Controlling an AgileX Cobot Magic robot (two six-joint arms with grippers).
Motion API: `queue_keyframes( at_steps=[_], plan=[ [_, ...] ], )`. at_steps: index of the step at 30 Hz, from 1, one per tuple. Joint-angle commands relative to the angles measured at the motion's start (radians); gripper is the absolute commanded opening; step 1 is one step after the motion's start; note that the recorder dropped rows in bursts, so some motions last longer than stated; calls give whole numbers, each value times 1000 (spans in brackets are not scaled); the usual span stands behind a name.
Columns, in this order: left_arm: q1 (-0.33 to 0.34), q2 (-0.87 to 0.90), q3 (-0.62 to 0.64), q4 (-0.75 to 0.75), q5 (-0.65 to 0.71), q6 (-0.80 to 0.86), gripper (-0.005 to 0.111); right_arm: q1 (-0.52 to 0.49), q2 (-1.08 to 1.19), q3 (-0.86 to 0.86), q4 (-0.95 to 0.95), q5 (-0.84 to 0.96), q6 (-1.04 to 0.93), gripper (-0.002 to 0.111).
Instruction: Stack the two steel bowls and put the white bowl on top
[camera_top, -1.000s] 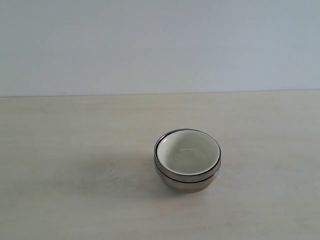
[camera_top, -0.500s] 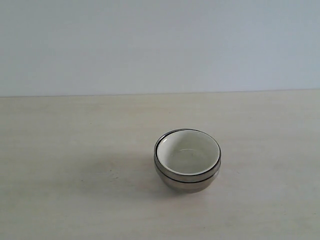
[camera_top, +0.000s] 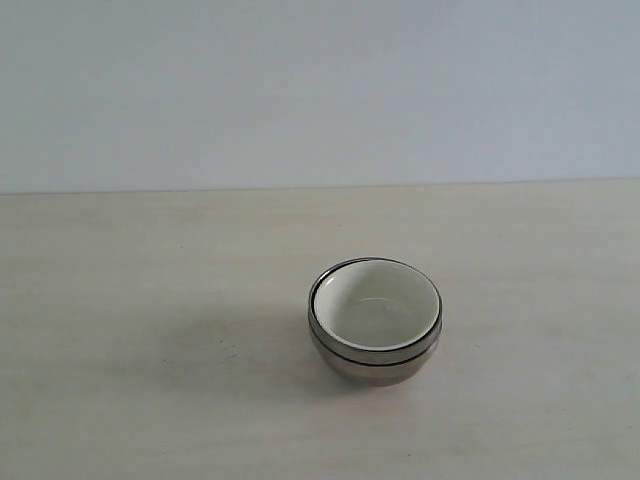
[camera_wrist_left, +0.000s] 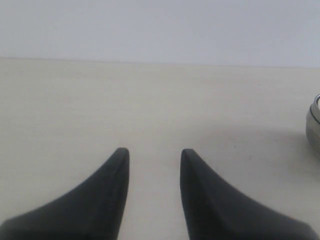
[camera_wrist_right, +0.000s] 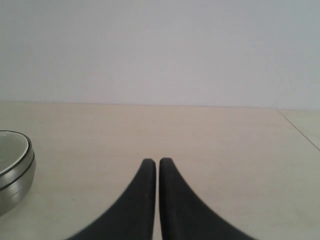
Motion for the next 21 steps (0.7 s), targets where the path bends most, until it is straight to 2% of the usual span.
queue_keyframes(
  at_steps=[1,4,21],
  plan=[
    [3,-3,4,-1,-7,3,32,0,-6,0,-7,70,-2,0],
    [3,-3,4,-1,-7,3,32,0,-6,0,-7,179,-2,0],
    [3,-3,4,-1,-7,3,32,0,-6,0,-7,181,-2,0]
  ],
)
